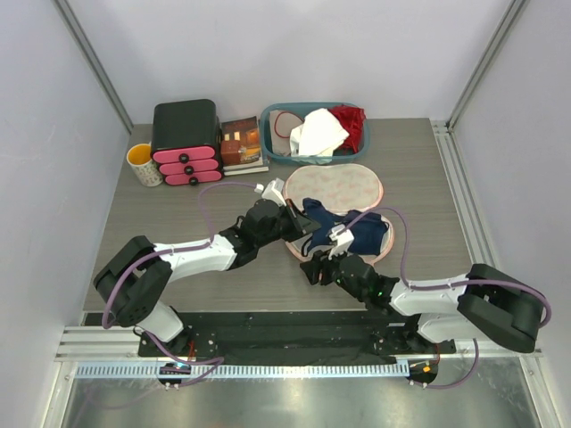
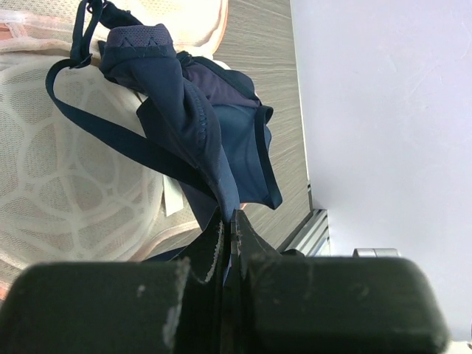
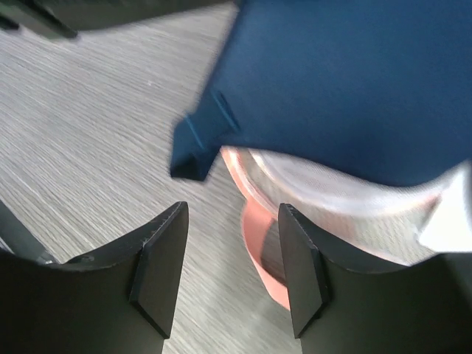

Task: Place the bra in the laundry bag and zip it closed
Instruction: Adjust the bra in the laundry bag.

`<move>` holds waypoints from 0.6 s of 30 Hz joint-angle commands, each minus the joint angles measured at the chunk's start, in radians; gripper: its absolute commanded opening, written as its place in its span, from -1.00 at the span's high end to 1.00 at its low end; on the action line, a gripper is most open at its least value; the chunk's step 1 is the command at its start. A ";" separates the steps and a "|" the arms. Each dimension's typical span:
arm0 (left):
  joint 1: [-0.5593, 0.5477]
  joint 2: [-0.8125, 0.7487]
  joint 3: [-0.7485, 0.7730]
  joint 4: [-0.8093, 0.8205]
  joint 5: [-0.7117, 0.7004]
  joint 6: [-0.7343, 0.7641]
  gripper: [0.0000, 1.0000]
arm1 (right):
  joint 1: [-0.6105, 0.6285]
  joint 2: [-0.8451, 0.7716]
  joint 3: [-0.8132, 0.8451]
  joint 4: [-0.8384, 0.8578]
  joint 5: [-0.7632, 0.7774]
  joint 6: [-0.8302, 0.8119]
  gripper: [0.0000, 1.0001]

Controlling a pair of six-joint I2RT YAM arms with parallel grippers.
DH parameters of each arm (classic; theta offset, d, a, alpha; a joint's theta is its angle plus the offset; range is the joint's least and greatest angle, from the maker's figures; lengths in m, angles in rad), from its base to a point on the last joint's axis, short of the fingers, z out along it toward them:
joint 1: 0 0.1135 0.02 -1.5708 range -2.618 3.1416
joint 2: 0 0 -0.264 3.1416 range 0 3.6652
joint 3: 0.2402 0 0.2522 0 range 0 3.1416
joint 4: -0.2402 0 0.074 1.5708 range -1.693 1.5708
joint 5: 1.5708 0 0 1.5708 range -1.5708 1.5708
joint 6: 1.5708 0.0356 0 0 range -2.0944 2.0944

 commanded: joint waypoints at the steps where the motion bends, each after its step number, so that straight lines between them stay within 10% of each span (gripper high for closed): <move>1: 0.003 -0.017 0.028 -0.001 0.014 0.015 1.00 | 0.012 0.048 0.072 0.128 0.039 -0.020 -0.10; 12: 0.005 -0.015 0.028 0.002 0.018 0.012 1.00 | 0.012 0.100 0.071 0.213 0.215 -0.017 0.28; 18: 0.007 -0.001 0.016 -0.013 0.006 0.030 1.00 | 0.012 0.106 0.035 0.213 0.335 -0.049 0.86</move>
